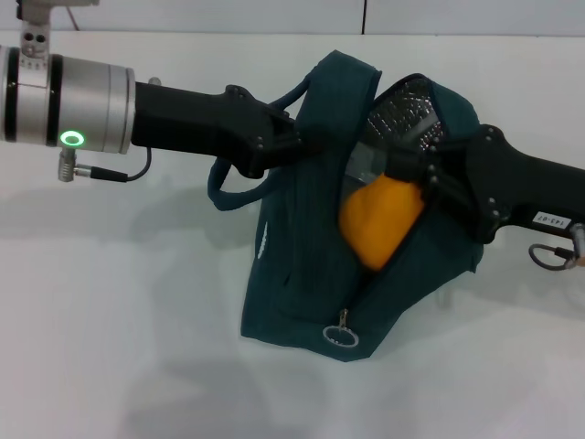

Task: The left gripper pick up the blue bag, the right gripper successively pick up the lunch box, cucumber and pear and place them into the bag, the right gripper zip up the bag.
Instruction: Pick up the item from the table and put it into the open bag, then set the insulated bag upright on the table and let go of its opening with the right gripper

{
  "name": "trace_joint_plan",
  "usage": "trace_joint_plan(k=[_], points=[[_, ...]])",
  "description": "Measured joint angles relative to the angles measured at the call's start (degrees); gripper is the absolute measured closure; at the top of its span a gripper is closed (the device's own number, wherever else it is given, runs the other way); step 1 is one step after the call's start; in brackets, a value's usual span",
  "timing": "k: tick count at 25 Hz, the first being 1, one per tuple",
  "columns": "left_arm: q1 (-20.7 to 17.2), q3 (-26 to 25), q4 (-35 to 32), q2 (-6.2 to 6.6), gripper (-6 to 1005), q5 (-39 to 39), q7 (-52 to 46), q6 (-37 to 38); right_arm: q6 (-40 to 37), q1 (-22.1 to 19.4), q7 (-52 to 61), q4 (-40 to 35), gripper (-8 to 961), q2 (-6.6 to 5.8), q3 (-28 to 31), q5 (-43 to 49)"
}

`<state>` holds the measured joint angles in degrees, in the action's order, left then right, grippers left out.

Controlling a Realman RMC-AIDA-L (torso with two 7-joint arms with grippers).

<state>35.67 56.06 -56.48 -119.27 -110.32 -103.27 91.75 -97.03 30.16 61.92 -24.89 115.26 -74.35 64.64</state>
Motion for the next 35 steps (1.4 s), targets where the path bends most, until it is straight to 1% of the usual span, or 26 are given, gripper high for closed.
trace_joint_plan(k=[7,8,9,11,13,16,18,20,22,25,30,35], points=[[-0.09,-0.12,0.15,0.00,959,-0.04,0.14,0.00,0.54,-0.68,-0.34,0.22,827,0.30,0.59,-0.88],[-0.11,-0.14,0.17,0.00,959,-0.05,0.15,0.00,0.51,-0.96,-0.42,0.20,825,0.29,0.64,-1.37],[-0.13,-0.15,0.18,0.00,959,-0.06,0.17,0.00,-0.16,-2.40,-0.60,-0.38,823,0.10,0.84,-2.44],[-0.18,-0.17,0.19,0.00,959,-0.07,0.22,0.00,-0.73,-3.13,-0.66,-0.85,584,-0.01,1.00,-2.65],[-0.19,-0.22,0.21,0.01,959,-0.08,0.39,0.00,-2.50,-5.94,-0.76,-2.60,574,-0.59,1.68,-2.78],[-0.21,-0.27,0.31,0.01,959,-0.09,0.64,0.00,-4.71,-10.59,-0.87,-5.02,560,-2.42,2.03,-1.55],[-0.24,-0.27,0.36,0.04,959,-0.12,0.75,0.00,-5.19,-12.73,-0.89,-5.34,556,-3.78,2.09,0.42],[-0.27,-0.25,0.39,0.07,958,-0.16,0.75,0.00,-4.58,-14.18,-0.92,-5.00,559,-4.44,2.14,2.18],[-0.28,-0.13,0.41,0.08,958,-0.18,0.76,0.00,-2.49,-15.24,-1.12,-4.71,562,-4.41,2.13,3.94],[-0.27,0.08,0.47,0.10,958,-0.29,0.77,0.00,1.26,-15.57,-1.40,-4.66,567,-3.78,2.12,6.26],[-0.12,0.16,0.50,0.06,957,-0.62,0.78,0.00,5.54,-14.64,-1.36,-4.64,574,-2.57,2.10,8.39],[-0.14,-0.13,0.50,0.03,957,-0.71,0.79,-0.01,6.95,-12.78,-1.40,-4.53,581,-1.60,1.88,9.84]])
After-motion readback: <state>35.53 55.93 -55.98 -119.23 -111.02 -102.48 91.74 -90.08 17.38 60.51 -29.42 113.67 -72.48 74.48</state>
